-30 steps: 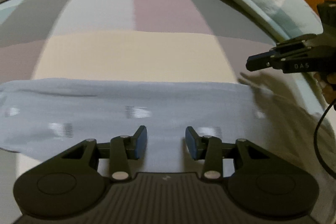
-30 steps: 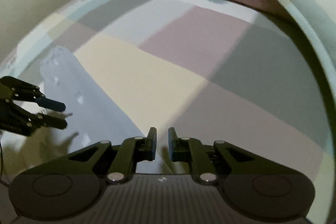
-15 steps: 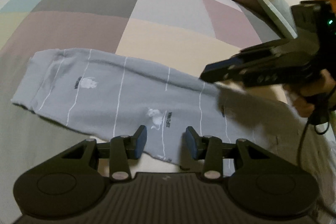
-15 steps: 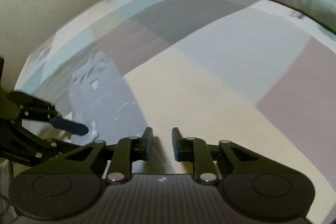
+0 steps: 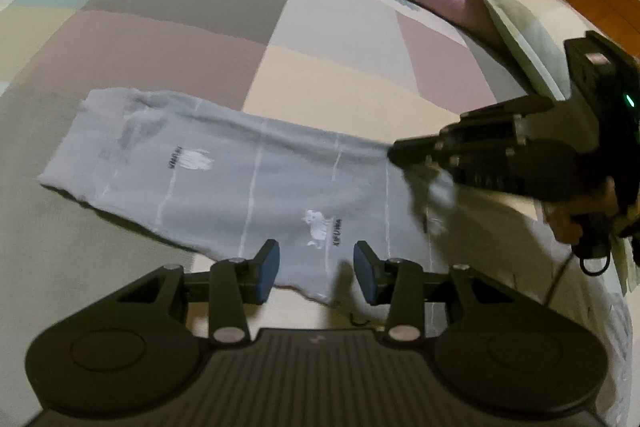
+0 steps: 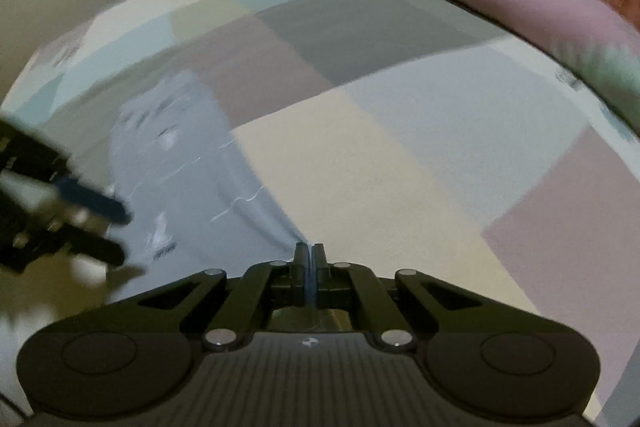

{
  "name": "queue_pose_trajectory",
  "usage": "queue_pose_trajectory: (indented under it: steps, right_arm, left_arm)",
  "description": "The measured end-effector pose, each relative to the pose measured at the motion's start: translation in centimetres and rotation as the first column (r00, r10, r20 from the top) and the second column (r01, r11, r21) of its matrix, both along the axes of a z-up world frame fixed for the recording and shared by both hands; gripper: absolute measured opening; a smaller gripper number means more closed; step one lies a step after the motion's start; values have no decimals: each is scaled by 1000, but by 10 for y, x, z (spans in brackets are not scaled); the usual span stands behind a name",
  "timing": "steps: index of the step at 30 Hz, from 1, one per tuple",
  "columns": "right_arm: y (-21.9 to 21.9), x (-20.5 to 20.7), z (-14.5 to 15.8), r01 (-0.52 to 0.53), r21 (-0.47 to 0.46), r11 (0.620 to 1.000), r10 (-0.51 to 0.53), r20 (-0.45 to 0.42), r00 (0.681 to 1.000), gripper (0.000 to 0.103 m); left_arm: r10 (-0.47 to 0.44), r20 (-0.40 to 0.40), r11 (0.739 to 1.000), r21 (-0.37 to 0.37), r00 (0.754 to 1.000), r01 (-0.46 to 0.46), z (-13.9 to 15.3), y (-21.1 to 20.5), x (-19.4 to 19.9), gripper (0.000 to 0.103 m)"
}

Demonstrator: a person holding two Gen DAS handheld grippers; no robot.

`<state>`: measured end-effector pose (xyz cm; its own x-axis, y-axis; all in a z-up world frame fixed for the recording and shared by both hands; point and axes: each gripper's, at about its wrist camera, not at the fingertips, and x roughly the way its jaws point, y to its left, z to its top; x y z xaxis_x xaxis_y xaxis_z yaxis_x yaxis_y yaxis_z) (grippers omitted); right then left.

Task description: Fold clothes

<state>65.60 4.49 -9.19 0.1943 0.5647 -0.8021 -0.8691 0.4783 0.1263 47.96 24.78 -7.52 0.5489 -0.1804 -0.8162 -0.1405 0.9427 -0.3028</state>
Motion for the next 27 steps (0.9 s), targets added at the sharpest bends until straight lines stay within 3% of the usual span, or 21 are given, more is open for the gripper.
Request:
queue_pose_trajectory:
  steps: [4, 8, 11, 14, 19, 23, 25, 26, 27]
  right_arm:
    - [1, 13, 5, 25, 8, 1000, -25, -75, 997, 9]
    - [17, 26, 20, 2, 87, 996, 10, -135, 991, 15]
    - [47, 39, 22, -39, 139, 990, 68, -210, 975, 19]
    - [89, 51, 12, -73, 170, 983, 122, -293, 948, 20]
    - [145, 58, -7, -151, 138, 979, 190, -345, 919, 20]
    - [169, 52, -14, -213, 122, 969, 243, -346, 906, 21]
    - [174, 46, -14, -237, 116, 965, 262, -321, 910, 17]
    - [174, 43, -13, -243, 112, 964, 266, -308, 913, 2]
    - [172, 41, -11, -241, 110, 964, 263, -298, 917, 2]
  left_arm:
    - [33, -2, 999, -35, 999, -33, 4, 15, -7, 41]
    - [180, 9, 972, -154, 984, -177, 5, 53, -24, 41]
    - [324, 0, 919, -235, 946, -315, -3, 86, -36, 40]
    - [451, -21, 851, -292, 892, -437, -17, 118, -47, 40]
    - [544, -25, 764, -398, 838, -508, -43, 144, -51, 40]
    - [556, 17, 760, -415, 831, -500, -50, 150, -41, 39]
    - [564, 27, 760, -407, 825, -506, -51, 152, -37, 30]
    - [567, 29, 765, -390, 823, -513, -51, 152, -35, 16]
    - [569, 31, 770, -372, 822, -519, -50, 152, -33, 7]
